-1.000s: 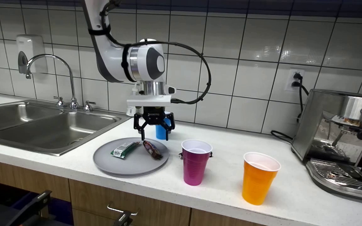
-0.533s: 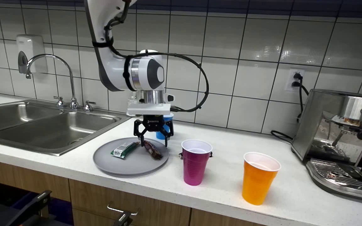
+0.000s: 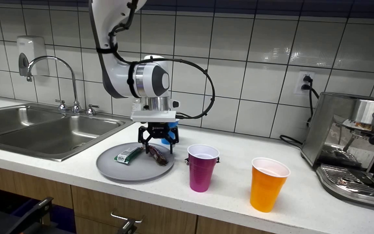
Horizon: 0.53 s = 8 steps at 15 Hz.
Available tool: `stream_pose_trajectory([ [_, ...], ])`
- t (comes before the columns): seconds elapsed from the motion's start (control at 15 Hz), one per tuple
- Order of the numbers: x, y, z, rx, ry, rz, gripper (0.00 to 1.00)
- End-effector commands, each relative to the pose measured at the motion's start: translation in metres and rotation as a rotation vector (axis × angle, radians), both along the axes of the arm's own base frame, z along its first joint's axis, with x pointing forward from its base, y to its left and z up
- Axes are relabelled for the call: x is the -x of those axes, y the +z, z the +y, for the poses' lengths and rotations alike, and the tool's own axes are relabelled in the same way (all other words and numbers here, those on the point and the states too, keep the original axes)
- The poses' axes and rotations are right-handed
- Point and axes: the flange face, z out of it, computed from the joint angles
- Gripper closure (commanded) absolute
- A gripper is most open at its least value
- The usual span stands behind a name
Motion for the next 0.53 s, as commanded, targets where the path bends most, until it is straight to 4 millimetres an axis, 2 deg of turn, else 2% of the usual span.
stream_pose_trajectory([
  [0.0, 0.0020, 0.0083, 0.0077, -0.014, 0.054, -0.015, 0.00],
  [0.47, 0.0026, 0.0021, 0.0128, -0.015, 0.077, -0.006, 0.00],
])
